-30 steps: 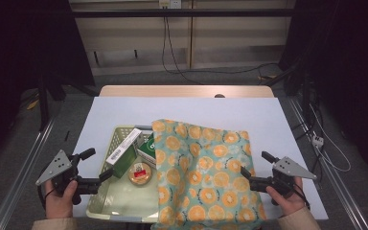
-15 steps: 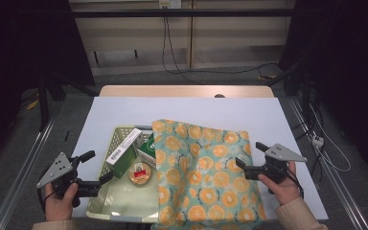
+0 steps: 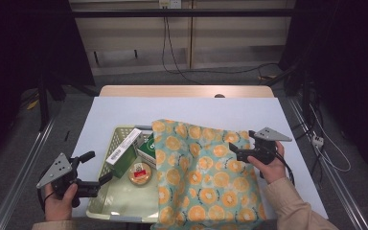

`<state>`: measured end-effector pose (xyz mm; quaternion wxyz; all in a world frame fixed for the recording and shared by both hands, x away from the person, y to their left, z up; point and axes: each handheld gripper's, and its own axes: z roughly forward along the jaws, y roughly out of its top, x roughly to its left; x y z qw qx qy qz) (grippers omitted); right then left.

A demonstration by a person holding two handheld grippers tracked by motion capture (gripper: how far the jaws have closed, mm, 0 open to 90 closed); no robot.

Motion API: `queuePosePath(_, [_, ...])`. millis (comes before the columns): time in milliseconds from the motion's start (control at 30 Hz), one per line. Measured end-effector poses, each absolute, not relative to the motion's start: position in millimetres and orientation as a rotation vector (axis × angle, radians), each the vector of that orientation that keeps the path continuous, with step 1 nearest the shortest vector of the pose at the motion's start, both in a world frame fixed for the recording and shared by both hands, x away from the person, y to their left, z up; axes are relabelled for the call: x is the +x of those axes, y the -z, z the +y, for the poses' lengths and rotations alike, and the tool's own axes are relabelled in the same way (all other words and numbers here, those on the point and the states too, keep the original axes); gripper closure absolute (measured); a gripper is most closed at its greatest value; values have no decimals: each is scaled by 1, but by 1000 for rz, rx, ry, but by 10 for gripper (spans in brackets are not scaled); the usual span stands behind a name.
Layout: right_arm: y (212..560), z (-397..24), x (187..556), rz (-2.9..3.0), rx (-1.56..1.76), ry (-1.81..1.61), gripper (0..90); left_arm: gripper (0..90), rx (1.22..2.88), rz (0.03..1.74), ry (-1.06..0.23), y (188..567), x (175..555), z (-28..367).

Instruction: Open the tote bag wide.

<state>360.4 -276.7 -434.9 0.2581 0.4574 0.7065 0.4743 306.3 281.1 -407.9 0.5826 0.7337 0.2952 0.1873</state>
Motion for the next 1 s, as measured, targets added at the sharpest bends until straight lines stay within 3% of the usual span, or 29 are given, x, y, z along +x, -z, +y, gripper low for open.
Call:
queuePosePath(533, [434,-274,399,2006,1241,-1240,53,17,1675,708,-412,411,314,275])
queuePosePath(900, [437,-259,427,2116,1205,-1191,157,17,1671,690,-406,407,319,272])
queuePosePath(1000, [444,-254,438,2168,1209,-1188,220,17,1670,683,-405,406,321,270])
